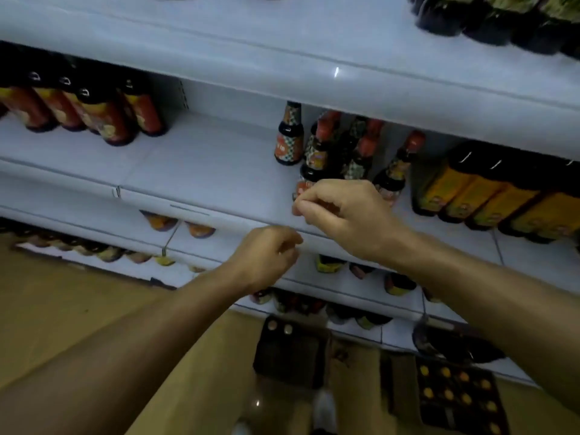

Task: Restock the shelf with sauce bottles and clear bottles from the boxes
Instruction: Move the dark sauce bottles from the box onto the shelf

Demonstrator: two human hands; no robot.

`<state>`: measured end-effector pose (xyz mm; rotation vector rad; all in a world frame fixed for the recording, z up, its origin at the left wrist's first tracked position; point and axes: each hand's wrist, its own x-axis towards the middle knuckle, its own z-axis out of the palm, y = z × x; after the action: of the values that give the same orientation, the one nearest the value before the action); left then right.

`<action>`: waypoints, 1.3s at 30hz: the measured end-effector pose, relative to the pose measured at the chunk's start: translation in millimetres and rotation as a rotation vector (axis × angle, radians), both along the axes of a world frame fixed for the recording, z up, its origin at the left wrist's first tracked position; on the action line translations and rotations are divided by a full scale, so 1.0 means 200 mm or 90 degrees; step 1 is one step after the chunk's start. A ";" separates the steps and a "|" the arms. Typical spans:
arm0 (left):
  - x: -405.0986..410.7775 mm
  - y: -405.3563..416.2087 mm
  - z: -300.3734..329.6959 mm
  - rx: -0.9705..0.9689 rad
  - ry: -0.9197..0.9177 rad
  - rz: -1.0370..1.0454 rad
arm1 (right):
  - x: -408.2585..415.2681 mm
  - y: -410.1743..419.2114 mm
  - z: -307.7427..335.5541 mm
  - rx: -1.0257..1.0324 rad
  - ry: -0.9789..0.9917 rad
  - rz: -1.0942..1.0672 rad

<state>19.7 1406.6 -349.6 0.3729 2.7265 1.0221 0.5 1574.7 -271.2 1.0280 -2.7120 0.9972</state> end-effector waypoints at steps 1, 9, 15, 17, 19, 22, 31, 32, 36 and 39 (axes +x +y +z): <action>0.01 0.00 -0.07 0.004 -0.019 0.010 | -0.01 0.00 -0.07 0.001 -0.028 0.001; 0.10 -0.01 -0.59 0.049 -0.154 0.085 | -0.02 0.04 -0.69 0.053 -0.226 -0.009; 0.19 -0.03 -0.96 0.050 -0.246 0.126 | 0.02 0.06 -1.18 0.092 -0.308 -0.013; 0.21 -0.04 -1.09 0.044 -0.269 0.128 | 0.04 0.07 -1.37 0.122 -0.328 -0.025; 0.23 -0.05 -1.26 0.033 -0.285 0.133 | 0.05 0.06 -1.60 0.171 -0.360 -0.028; 0.27 -0.05 -1.46 0.030 -0.312 0.148 | 0.08 0.06 -1.91 0.220 -0.374 -0.030; 0.24 0.01 -2.20 0.017 -0.438 0.220 | 0.02 0.03 -2.86 0.377 -0.380 -0.112; 0.23 0.03 -2.27 0.027 -0.449 0.235 | 0.01 0.03 -2.94 0.394 -0.375 -0.112; 0.21 0.07 -2.54 0.060 -0.481 0.275 | -0.02 0.04 -3.20 0.443 -0.382 -0.103; 0.21 0.09 -2.72 0.069 -0.498 0.291 | -0.03 0.04 -3.37 0.508 -0.337 -0.040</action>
<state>62.0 1425.4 -894.2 -0.5572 2.0652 1.1083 -6.1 1583.5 -944.2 0.8017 -3.6847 0.1302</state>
